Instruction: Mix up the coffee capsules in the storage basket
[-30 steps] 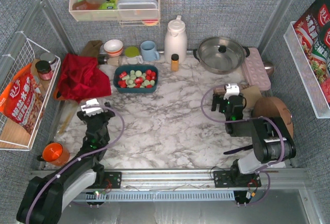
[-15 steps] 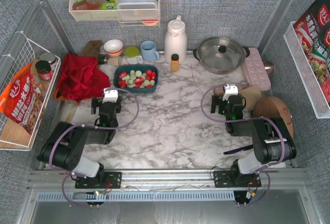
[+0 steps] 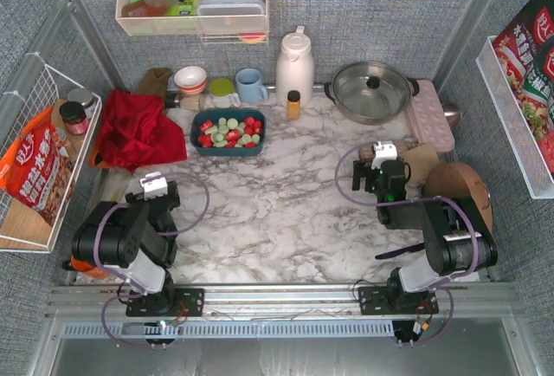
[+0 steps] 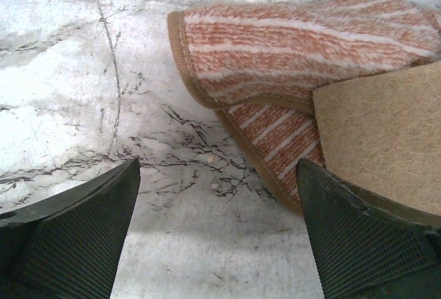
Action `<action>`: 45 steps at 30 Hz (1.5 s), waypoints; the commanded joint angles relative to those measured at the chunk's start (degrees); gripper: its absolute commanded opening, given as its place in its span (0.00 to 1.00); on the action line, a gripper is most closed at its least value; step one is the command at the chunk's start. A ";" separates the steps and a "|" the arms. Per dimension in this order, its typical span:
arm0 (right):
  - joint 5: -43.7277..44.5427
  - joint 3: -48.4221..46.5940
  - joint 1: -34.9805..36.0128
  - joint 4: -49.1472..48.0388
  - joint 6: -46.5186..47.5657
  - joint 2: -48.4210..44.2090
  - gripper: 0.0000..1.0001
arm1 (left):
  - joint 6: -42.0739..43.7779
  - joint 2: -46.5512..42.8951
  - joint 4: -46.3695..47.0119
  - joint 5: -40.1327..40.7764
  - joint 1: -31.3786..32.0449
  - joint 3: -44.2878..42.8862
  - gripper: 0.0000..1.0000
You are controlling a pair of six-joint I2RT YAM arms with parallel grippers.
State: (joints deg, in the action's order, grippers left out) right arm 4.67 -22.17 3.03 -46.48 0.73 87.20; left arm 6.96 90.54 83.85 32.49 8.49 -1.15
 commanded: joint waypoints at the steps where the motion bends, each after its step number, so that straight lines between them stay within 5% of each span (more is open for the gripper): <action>1: 1.20 0.07 0.22 -1.64 0.16 -0.27 0.99 | -6.66 3.86 20.76 -7.44 -3.73 -1.16 0.99; 6: 1.65 0.14 0.48 -1.78 0.32 -0.25 0.99 | -6.97 4.01 16.87 -6.35 -4.20 -3.45 1.00; 10: 1.97 0.00 0.49 -1.59 0.24 -0.12 0.99 | -13.76 -2.38 -13.74 -23.03 -13.04 -14.03 1.00; 14: 1.89 -0.32 0.34 -1.02 -0.03 -0.08 0.99 | -13.02 -0.65 -6.20 -24.56 -13.42 -11.96 0.99; 45: 2.45 -1.53 -0.83 0.99 -1.88 0.00 0.99 | -12.32 -0.81 -6.43 -25.97 -13.24 -11.87 0.99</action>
State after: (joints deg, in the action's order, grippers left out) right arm 7.01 -23.29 2.22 -45.28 -0.69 87.20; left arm -5.02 89.58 75.77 7.11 -4.64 -12.99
